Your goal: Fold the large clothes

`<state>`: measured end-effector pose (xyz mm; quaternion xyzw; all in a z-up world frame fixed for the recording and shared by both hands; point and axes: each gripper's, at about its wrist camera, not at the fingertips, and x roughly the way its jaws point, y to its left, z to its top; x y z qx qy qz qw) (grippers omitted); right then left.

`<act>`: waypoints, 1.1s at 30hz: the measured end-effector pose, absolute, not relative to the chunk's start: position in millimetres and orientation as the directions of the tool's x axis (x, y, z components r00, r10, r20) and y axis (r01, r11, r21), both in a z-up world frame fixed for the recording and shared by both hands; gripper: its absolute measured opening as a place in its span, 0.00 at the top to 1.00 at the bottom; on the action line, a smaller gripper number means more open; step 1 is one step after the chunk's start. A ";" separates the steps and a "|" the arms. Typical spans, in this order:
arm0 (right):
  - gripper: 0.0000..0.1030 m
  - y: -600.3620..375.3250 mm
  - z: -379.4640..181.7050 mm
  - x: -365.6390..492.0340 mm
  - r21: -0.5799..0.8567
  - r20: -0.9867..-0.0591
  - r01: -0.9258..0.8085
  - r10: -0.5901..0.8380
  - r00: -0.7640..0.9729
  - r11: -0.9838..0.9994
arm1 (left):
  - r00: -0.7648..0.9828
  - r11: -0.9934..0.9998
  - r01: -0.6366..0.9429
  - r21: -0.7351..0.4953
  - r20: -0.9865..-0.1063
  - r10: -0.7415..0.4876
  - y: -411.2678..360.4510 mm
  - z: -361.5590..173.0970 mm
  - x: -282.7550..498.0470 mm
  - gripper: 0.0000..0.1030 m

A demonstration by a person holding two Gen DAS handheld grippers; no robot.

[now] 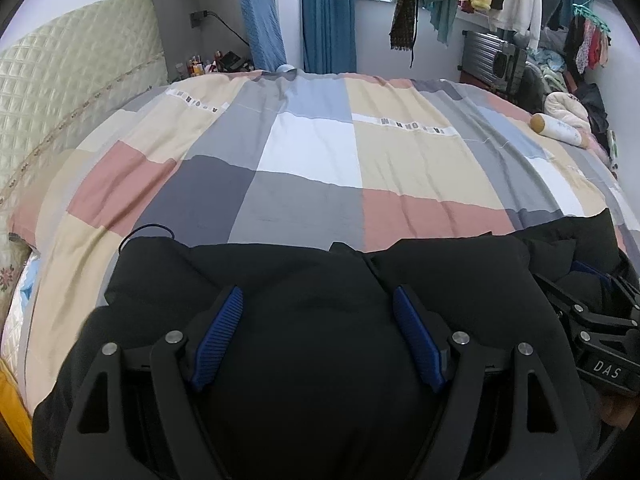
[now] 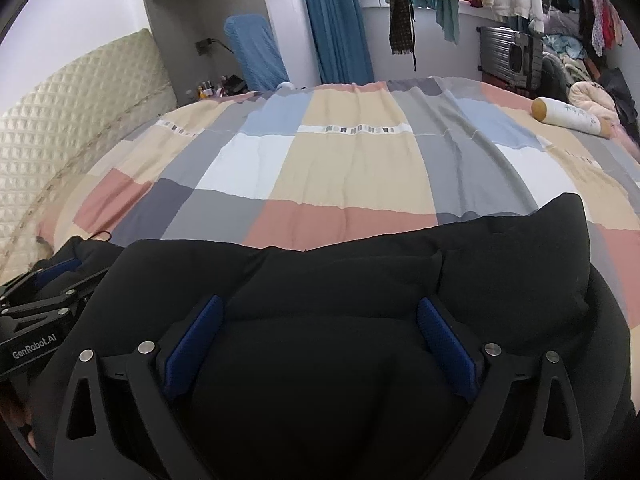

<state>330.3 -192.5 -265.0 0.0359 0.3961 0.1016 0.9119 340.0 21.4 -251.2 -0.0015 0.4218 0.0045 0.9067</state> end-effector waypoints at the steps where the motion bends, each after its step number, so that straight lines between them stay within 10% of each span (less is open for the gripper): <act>1: 0.05 -192.6 -266.0 332.8 0.150 -0.717 -0.158 0.218 0.662 0.976 | 0.644 1.000 -0.014 0.000 -0.765 0.009 21.8 -252.3 341.0 0.25; 24: 0.05 -277.7 -208.4 221.4 0.189 -0.651 -0.179 0.260 0.713 0.966 | 0.716 0.987 -0.145 -0.075 -0.696 0.053 133.0 -199.7 216.6 0.19; 33: 0.05 -354.4 -232.5 208.1 0.256 -0.725 -0.009 0.198 0.659 0.967 | 0.688 0.915 -0.242 -0.323 -0.722 -0.073 199.8 -247.2 172.2 0.19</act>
